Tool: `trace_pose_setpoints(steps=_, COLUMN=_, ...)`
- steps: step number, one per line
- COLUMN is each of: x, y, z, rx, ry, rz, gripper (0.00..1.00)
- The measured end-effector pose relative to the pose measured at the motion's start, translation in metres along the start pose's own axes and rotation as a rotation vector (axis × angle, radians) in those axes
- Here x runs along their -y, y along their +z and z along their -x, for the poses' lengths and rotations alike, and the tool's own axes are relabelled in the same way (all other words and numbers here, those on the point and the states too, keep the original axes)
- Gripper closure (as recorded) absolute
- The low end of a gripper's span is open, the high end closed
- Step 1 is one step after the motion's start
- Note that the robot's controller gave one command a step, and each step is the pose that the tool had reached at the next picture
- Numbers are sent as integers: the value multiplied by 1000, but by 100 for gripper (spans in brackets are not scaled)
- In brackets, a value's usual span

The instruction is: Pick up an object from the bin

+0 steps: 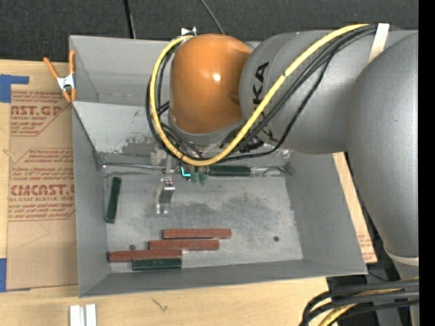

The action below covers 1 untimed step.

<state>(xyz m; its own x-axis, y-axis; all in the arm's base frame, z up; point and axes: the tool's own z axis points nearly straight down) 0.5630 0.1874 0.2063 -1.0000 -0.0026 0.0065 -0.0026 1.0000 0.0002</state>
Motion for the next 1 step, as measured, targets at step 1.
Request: trace_pose_setpoints(steps=1, x=1, y=-5, z=2, rx=8, ry=2, rz=1, gripper=0)
